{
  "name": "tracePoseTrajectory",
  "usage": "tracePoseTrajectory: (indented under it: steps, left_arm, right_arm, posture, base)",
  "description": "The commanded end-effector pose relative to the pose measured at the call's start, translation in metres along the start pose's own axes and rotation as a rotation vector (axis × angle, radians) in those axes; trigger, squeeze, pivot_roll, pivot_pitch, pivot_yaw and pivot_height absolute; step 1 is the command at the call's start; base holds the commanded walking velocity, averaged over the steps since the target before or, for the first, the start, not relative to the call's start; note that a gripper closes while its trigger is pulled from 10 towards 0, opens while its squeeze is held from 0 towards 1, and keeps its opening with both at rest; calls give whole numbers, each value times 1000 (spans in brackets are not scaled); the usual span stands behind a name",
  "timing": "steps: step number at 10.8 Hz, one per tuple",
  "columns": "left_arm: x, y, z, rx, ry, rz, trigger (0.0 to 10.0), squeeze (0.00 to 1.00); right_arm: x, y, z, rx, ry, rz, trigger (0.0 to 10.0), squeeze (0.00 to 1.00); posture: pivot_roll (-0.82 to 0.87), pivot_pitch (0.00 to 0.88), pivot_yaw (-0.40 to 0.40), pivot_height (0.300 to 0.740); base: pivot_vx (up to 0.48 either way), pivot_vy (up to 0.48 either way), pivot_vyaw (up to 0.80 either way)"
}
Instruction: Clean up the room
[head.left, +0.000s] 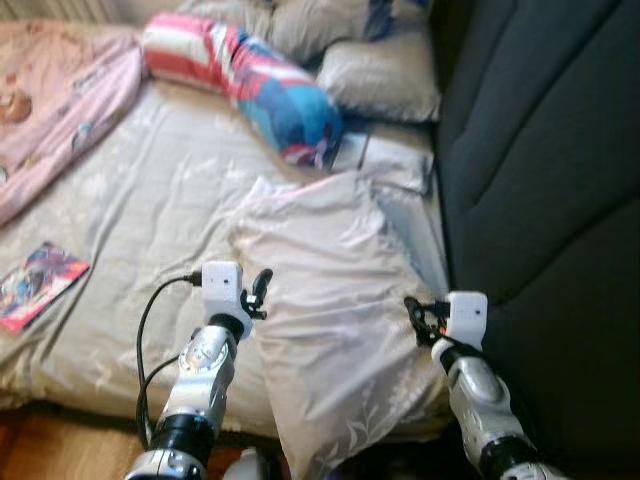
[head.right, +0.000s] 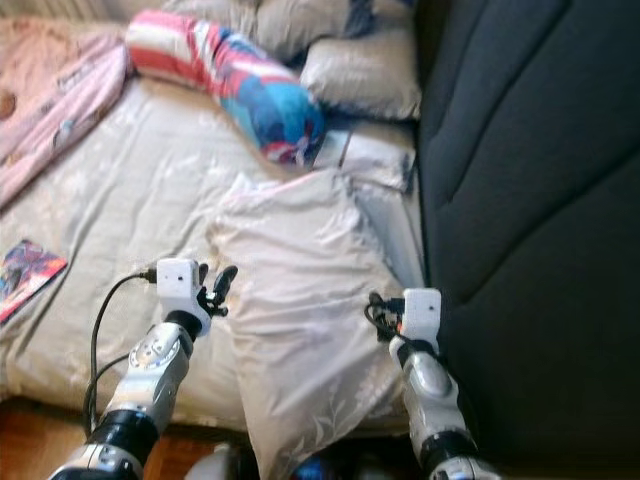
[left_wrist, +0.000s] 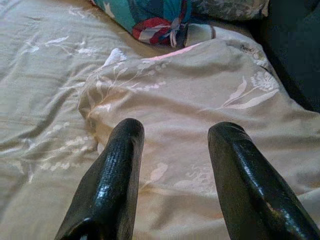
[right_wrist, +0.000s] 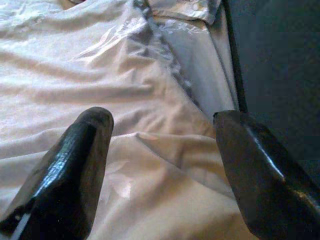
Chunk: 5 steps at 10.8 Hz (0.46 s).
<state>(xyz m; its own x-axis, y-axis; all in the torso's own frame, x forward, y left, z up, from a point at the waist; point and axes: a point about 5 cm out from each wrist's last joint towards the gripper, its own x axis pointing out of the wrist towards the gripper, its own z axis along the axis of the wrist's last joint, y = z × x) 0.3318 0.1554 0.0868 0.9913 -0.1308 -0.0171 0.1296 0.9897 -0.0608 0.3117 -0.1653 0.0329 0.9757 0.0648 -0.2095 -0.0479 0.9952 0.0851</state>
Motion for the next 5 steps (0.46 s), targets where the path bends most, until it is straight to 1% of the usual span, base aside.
tracePoseTrajectory:
  steps: [1, 3, 5]
  left_arm:
    - [-4, 0, -7, 4, 30, -8, 10000, 0]
    - [-4, -1, -5, 9, 24, -18, 10000, 0]
    - [2, 2, -2, -32, 38, -19, 10000, 0]
  right_arm:
    - [-3, 0, -9, 1, 39, -6, 10000, 0]
    - [-4, 0, -10, 0, 45, -11, 10000, 0]
    - [0, -3, -9, 1, 80, -34, 10000, 0]
  posture:
    - [78, 192, -33, 691]
    - [79, 196, -34, 691]
    - [82, 209, -38, 691]
  base:
    - [0, 0, 0]
    - [0, 0, 0]
    - [0, 0, 0]
